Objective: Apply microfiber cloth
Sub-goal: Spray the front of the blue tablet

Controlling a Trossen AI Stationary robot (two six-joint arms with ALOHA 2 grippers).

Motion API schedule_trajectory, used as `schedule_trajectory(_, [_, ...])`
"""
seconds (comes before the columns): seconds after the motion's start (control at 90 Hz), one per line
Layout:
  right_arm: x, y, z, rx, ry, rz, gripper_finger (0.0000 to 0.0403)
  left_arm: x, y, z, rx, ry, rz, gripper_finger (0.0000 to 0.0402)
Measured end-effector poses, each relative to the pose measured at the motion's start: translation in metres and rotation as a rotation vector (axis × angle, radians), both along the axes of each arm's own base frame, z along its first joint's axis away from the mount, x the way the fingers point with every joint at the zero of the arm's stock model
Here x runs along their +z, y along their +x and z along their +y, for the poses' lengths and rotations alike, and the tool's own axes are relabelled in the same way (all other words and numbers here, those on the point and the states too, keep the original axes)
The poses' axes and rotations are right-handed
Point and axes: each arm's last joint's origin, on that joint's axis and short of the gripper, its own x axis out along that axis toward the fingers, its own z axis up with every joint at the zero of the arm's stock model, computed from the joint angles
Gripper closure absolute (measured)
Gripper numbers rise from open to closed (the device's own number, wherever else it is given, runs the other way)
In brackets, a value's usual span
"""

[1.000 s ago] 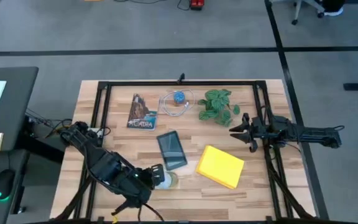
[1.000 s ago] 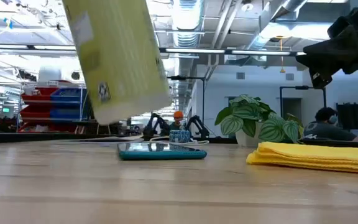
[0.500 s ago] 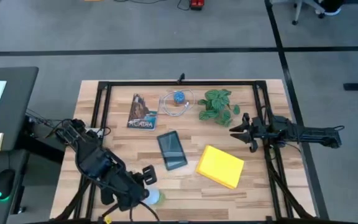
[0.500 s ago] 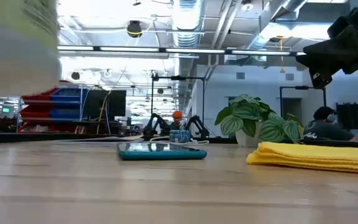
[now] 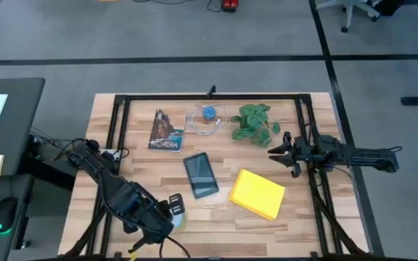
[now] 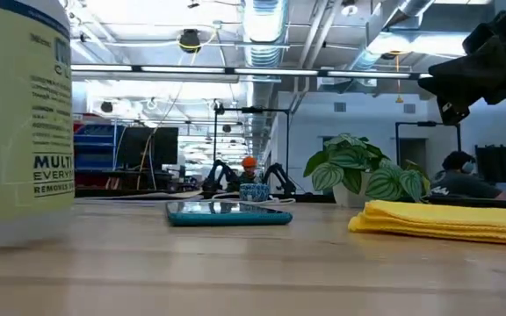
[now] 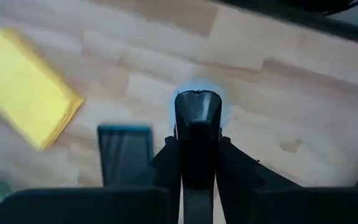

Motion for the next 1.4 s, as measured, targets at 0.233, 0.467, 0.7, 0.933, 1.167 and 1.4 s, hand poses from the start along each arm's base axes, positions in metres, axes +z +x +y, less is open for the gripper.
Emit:
schedule_trajectory(0.233, [0.000, 0.000, 0.000, 0.000, 0.000, 0.000, 0.0305, 0.000, 0.004, 0.004, 0.129, 0.031, -0.057, 0.0287])
schedule_trajectory(0.467, [0.000, 0.000, 0.000, 0.000, 0.000, 0.000, 0.0305, 0.000, 0.006, 0.006, 0.211, 0.003, -0.060, 0.0260])
schedule_trajectory(0.7, [0.000, 0.000, 0.000, 0.000, 0.000, 0.001, 0.0305, 0.003, 0.005, 0.009, 0.211, 0.049, -0.111, 0.0258])
schedule_trajectory(0.933, [0.000, 0.000, 0.000, 0.000, 0.000, 0.000, 0.0305, 0.005, 0.007, 0.012, 0.158, 0.180, -0.193, 0.0258])
schedule_trajectory(1.167, [0.000, 0.000, 0.000, 0.000, 0.000, 0.000, 0.0305, 0.007, 0.008, 0.016, 0.205, 0.224, -0.247, 0.0257])
schedule_trajectory(1.4, [0.000, 0.000, 0.000, 0.000, 0.000, 0.001, 0.0305, 0.014, 0.007, 0.026, 0.372, 0.151, -0.291, 0.0257])
